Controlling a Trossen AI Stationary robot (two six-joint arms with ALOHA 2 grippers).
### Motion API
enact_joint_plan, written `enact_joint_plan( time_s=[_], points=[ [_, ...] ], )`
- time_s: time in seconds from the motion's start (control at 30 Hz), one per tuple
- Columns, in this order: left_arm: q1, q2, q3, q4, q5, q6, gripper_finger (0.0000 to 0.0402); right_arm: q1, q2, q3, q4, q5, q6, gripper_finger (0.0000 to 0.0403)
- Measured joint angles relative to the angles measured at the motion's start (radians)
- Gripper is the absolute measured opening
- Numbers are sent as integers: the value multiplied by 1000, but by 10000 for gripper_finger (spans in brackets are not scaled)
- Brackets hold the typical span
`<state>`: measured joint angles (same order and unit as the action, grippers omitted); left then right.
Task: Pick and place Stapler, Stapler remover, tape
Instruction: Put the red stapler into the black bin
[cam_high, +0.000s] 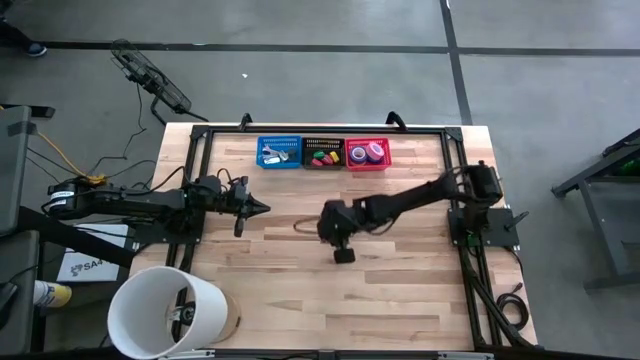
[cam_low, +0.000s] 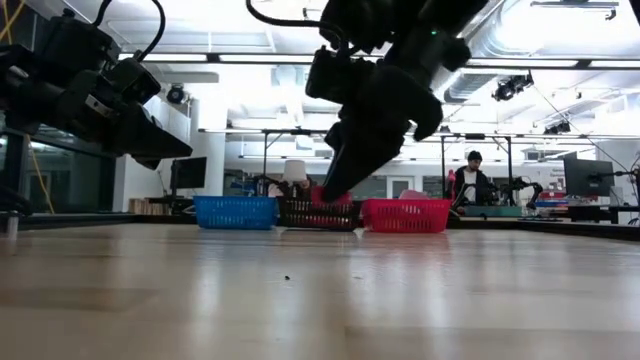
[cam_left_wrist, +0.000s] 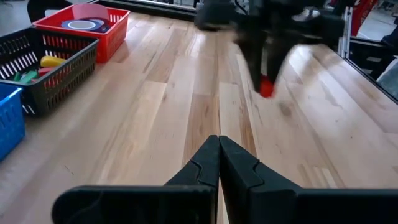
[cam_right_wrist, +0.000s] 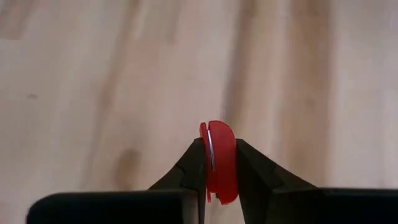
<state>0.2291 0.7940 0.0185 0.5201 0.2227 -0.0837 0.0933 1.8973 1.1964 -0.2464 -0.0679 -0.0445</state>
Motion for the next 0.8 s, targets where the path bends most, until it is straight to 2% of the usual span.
enact_joint_plan(
  time_s=[0.27, 0.5, 0.8],
  points=[
    [0, 0, 0, 0, 0, 0, 1, -168, -41, 1, -27, -2, -116, 48],
    [0, 0, 0, 0, 1, 0, 1, -314, -41, 1, -11, -15, -121, 48],
    [-12, -36, 1, -20, -12, 0, 1, -441, -74, 2, 138, -43, -110, 48]
  ],
)
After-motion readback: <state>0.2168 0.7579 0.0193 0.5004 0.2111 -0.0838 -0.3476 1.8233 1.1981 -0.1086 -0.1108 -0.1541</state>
